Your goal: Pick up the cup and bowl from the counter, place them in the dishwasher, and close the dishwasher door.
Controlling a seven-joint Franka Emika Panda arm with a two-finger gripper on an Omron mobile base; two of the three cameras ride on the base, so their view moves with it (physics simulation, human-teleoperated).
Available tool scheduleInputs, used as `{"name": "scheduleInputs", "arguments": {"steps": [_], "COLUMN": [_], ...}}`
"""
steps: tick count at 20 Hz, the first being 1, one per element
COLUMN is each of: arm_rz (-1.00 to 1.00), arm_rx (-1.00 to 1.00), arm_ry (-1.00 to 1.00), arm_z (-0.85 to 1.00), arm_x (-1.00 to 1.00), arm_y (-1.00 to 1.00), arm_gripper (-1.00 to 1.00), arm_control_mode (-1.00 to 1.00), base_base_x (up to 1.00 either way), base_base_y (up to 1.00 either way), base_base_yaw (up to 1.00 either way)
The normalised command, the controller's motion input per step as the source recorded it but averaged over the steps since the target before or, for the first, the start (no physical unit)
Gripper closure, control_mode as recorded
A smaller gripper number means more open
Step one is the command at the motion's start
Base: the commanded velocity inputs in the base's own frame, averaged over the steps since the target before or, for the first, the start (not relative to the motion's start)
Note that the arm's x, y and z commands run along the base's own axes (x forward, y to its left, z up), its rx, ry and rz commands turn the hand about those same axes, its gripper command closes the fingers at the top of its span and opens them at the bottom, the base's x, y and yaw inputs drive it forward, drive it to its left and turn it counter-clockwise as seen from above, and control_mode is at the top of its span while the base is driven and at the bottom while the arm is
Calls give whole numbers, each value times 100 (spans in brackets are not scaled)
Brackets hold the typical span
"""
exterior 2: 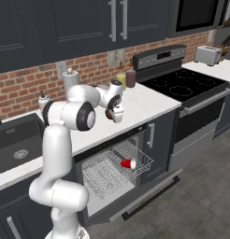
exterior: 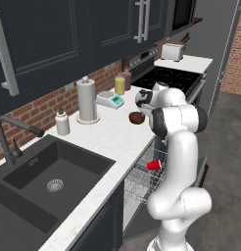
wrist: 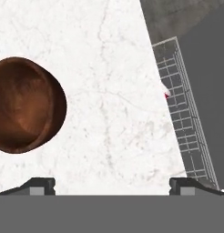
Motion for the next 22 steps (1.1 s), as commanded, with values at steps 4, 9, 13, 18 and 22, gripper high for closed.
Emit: {"name": "scheduleInputs", "arguments": {"steps": [4,9,13,18,22], "arm_rz": [0,0,0,0,0], "arm_rx": [0,0,-1,-1,-1], "arm_ry": [1,1,3,3,1], "arm_z": [-11,-11,-16,-17,-14], "arm_x": [27,29,24,21,14], "arm_y": [0,0,0,0,2], "arm_gripper": [-100,-100,-100,-100,-100], "arm_control_mode": [-100,-100,-100,-100,-100], "base_base_x": [0,0,0,0,0], "base_base_y": [0,0,0,0,0], "base_base_yaw": [0,0,0,0,0]}}
